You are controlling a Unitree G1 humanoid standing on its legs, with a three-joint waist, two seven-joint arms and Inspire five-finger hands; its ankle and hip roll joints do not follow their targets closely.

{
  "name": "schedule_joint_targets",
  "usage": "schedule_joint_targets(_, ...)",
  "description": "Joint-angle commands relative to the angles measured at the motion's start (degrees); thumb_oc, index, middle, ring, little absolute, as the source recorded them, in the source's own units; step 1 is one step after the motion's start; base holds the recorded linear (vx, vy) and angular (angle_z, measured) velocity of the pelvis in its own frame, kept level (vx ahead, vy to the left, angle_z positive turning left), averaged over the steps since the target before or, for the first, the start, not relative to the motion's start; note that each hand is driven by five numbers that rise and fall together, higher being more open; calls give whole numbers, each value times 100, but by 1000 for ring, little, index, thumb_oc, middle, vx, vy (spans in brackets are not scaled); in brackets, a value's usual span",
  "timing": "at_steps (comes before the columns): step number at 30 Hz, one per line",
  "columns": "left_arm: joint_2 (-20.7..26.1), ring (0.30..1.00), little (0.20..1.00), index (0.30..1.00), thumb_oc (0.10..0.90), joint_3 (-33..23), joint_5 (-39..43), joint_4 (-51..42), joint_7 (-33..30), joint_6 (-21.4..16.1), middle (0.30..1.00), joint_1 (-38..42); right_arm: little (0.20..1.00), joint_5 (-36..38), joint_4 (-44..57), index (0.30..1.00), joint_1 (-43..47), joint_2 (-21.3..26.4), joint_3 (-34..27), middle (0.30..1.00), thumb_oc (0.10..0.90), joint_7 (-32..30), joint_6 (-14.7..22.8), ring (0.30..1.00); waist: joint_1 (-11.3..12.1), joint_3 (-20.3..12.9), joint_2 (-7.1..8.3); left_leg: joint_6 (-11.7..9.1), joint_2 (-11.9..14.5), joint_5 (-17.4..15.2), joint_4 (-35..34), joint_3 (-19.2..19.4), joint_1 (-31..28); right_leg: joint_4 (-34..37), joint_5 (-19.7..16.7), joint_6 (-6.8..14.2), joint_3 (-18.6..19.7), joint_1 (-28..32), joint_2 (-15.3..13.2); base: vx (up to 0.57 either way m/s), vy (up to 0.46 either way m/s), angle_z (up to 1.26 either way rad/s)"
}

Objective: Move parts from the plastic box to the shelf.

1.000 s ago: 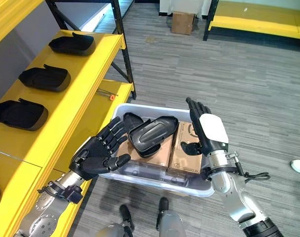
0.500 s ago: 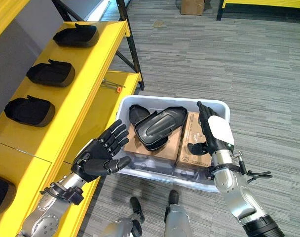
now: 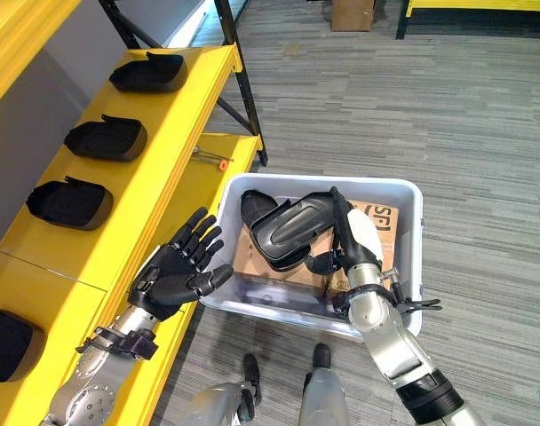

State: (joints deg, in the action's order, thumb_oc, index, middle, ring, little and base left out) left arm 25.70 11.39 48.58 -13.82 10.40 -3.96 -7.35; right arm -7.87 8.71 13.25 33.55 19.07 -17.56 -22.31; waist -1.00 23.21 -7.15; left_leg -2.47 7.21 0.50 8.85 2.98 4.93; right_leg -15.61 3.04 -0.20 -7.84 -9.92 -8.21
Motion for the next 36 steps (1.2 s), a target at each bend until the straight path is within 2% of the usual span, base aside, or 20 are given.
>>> schedule_joint_targets(1, -20, 1000, 1000, 1000, 900, -10, -77, -740, 294, -438, 1000, 36, 1000, -132, 556, 1000, 732, 159, -54, 1000, 900, -203, 305, 1000, -226, -583, 156, -168, 586, 248, -531, 205, -202, -15, 705, 86, 116, 425, -56, 154, 438, -21)
schedule_joint_targets(3, -70, 1000, 1000, 1000, 900, 227, -103, -550, 276, -437, 1000, 296, 1000, 221, 297, 1000, 926, 287, -173, 1000, 900, -114, 249, 1000, -310, -505, 64, -215, 571, 120, -546, 264, -143, -89, 702, 184, 139, 331, -253, 150, 321, -4)
schedule_joint_targets(6, -89, 1000, 1000, 1000, 900, 257, 40, -511, 107, -637, 1000, 400, 1000, 203, 375, 1000, 1003, 301, -184, 1000, 900, -46, 189, 1000, -400, -424, -34, -279, 495, 99, -833, 386, -259, 100, 498, 377, 215, 232, -360, 54, 204, -18)
schedule_joint_targets(8, -87, 1000, 1000, 1000, 900, 262, 19, -524, 23, -694, 1000, 453, 1000, 238, 476, 1000, 1015, 280, -172, 1000, 900, -41, 104, 1000, -435, -383, -66, -296, 463, 103, -920, 452, -288, 186, 437, 423, 219, 188, -368, 14, 110, -27)
schedule_joint_targets(13, -118, 1000, 1000, 1000, 900, 299, 39, -548, -206, -796, 1000, 593, 1000, 543, 536, 1000, 1118, 163, -99, 1000, 900, -306, 28, 1000, -466, -220, -136, -271, 364, 26, -912, 575, -259, 229, 410, 409, 183, 72, -365, 7, 55, 3)
schedule_joint_targets(18, -193, 1000, 1000, 1000, 900, 349, 57, -610, -209, -778, 1000, 583, 1000, 949, 549, 1000, 1244, 32, -52, 1000, 900, -294, 298, 1000, -465, -103, -245, -211, 264, 11, -907, 598, -228, 249, 396, 397, 215, 41, -371, 21, 25, -1)
schedule_joint_targets(19, -210, 1000, 1000, 1000, 900, 390, 82, -617, -211, -759, 1000, 585, 1000, 1172, 556, 1000, 1322, -24, -8, 1000, 900, -437, 449, 1000, -448, -65, -293, -203, 236, 9, -881, 586, -192, 231, 402, 392, 217, 19, -387, 20, 20, -8)
schedule_joint_targets(23, -257, 1000, 1000, 1000, 900, 440, 73, -616, -204, -744, 1000, 580, 1000, 1807, 549, 1000, 1459, -150, 9, 1000, 900, -596, 674, 1000, -433, 1, -358, -183, 193, 1, -850, 574, -140, 180, 427, 386, 235, -27, -412, 13, 20, -5)
schedule_joint_targets(24, -260, 1000, 1000, 1000, 900, 476, 91, -578, -183, -770, 1000, 569, 1000, 2143, 578, 1000, 1470, -238, -18, 1000, 900, -880, 790, 1000, -432, 33, -387, -181, 176, -6, -838, 555, -116, 141, 443, 389, 243, -64, -420, 0, 0, 0)
schedule_joint_targets(27, -288, 1000, 1000, 1000, 900, 519, 83, -542, -141, -833, 1000, 551, 1000, 2558, 519, 1000, 1464, -380, -124, 1000, 900, -1253, 1049, 1000, -431, 85, -425, -162, 143, -27, -806, 538, -60, 71, 468, 392, 265, -137, -440, 0, 0, 0)
schedule_joint_targets(28, -317, 1000, 1000, 1000, 900, 540, 49, -530, -115, -864, 1000, 539, 1000, 2958, 422, 1000, 1462, -516, -183, 1000, 900, -1457, 1160, 1000, -432, 134, -465, -147, 116, -35, -794, 535, -30, 32, 481, 388, 279, -188, -450, 0, 0, 0)
schedule_joint_targets(30, -328, 1000, 1000, 1000, 900, 551, 49, -509, -81, -919, 1000, 539, 1000, 3121, 310, 1000, 1448, -591, -262, 1000, 900, -1616, 1294, 1000, -433, 182, -496, -131, 86, -49, -774, 519, 3, -10, 496, 385, 292, -235, -465, -12, 7, -2)
schedule_joint_targets(31, -333, 1000, 1000, 1000, 900, 559, 63, -506, -64, -950, 1000, 535, 1000, 3218, 226, 1000, 1455, -620, -305, 1000, 900, -1597, 1422, 1000, -436, 211, -516, -120, 72, -53, -768, 514, 19, -22, 499, 383, 301, -257, -472, -63, 37, -6)
schedule_joint_targets(32, -351, 1000, 1000, 1000, 900, 613, 59, -485, -24, -1066, 1000, 558, 1000, 4131, 55, 1000, 1405, -804, -413, 1000, 900, -1330, 2020, 1000, -454, 327, -598, -104, 34, -40, -746, 506, 94, -98, 513, 364, 331, -369, -493, -70, 45, -16)
schedule_joint_targets(33, -357, 1000, 1000, 1000, 900, 634, 99, -458, -4, -1130, 1000, 580, 1000, 4557, 83, 1000, 1375, -891, -423, 1000, 900, -1140, 2270, 1000, -468, 395, -645, -94, 11, -37, -716, 493, 144, -181, 528, 356, 363, -459, -505, -60, 46, -11)
schedule_joint_targets(36, -376, 1000, 1000, 1000, 900, 650, 118, -421, 23, -1151, 1000, 576, 1000, 4925, 121, 1000, 1370, -994, -391, 1000, 900, -946, 2453, 1000, -483, 460, -707, -74, -24, -25, -712, 491, 175, -265, 544, 345, 405, -551, -527, -4, 42, -4)
